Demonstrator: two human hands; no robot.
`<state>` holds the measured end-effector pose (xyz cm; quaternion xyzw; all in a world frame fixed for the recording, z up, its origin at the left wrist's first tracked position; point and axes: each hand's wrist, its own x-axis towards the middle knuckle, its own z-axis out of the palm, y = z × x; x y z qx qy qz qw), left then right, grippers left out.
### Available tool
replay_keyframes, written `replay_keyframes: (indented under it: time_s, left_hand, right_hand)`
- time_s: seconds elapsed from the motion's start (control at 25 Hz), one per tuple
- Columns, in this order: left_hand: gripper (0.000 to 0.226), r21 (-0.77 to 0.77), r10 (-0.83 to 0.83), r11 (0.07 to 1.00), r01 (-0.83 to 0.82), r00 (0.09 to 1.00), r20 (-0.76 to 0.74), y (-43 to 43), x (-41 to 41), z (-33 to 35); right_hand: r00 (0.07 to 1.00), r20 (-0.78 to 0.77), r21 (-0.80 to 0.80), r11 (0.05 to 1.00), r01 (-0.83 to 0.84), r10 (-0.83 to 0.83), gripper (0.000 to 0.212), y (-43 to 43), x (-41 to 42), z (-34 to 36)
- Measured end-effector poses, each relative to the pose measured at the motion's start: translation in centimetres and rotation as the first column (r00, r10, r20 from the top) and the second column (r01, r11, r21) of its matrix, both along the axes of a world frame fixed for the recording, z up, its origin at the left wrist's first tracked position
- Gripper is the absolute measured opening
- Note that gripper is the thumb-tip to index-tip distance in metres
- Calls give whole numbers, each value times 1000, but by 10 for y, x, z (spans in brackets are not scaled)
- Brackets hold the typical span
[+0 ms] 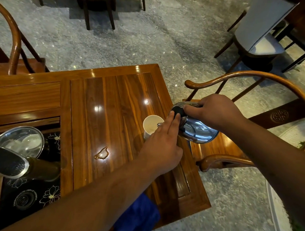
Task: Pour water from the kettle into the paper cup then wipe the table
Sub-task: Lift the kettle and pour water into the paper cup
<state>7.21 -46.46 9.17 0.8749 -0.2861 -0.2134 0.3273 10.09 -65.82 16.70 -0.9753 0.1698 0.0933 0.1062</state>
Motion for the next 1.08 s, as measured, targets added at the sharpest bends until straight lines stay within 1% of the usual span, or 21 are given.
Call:
replay_keyframes:
  time_s: [0.16,0.32,0.56,1.08]
  left_hand:
    - [93,-18,10,1000,-10,1000,0,1,0,-1]
    - [94,-43,21,999,-19,999,29,2,-1,-2]
    - [95,-54,45,998,-43,998,45,4,-3,-5]
    - [97,-63,48,997,-45,998,43,2,-2,-9]
  right_hand:
    - [999,-12,-42,998,-45,45,76,5,6,5]
    - [996,-42,-80,993,-83,80,72,11,10,13]
    - [993,-57,-116,987,-112,106,72,21,17,17]
    - [989,-78,-127,982,-138,128,70,24,18,22]
